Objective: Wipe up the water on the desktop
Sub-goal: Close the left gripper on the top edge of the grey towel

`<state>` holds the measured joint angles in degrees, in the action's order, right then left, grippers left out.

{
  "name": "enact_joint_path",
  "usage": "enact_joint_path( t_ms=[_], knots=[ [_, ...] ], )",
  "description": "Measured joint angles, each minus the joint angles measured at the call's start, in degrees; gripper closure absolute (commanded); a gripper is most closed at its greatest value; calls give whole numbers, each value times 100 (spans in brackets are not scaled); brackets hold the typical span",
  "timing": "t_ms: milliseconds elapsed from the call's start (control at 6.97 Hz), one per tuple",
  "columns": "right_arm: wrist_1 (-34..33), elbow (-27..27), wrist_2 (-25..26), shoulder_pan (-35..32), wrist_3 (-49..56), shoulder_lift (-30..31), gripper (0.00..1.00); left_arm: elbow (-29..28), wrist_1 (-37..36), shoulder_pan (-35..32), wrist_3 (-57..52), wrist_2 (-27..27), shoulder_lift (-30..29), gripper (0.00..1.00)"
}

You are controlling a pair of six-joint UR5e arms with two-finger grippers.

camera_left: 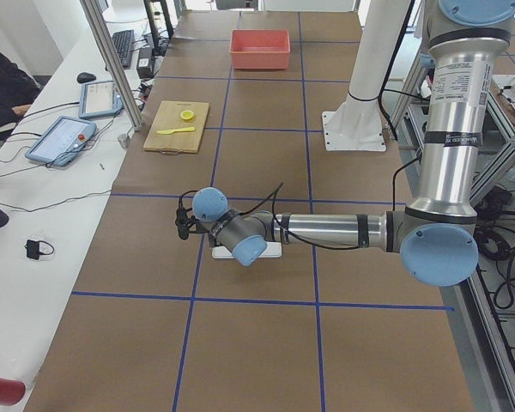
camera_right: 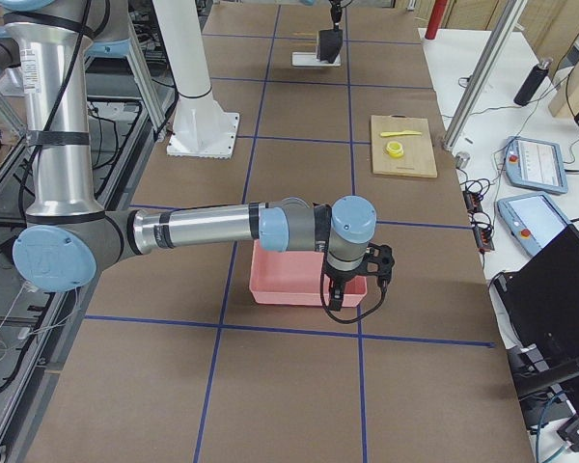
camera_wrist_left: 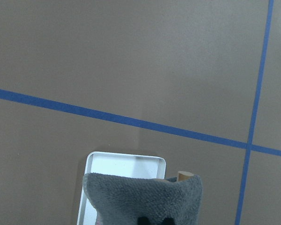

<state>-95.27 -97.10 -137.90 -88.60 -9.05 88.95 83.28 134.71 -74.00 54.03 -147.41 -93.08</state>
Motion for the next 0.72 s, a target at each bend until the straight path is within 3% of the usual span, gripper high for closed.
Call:
enact_joint_path(
  t_ms=[717],
  knots=[
    [6, 25, -95, 0, 0, -17, 0, 116, 6, -98, -19, -870, -83, 100]
  ],
)
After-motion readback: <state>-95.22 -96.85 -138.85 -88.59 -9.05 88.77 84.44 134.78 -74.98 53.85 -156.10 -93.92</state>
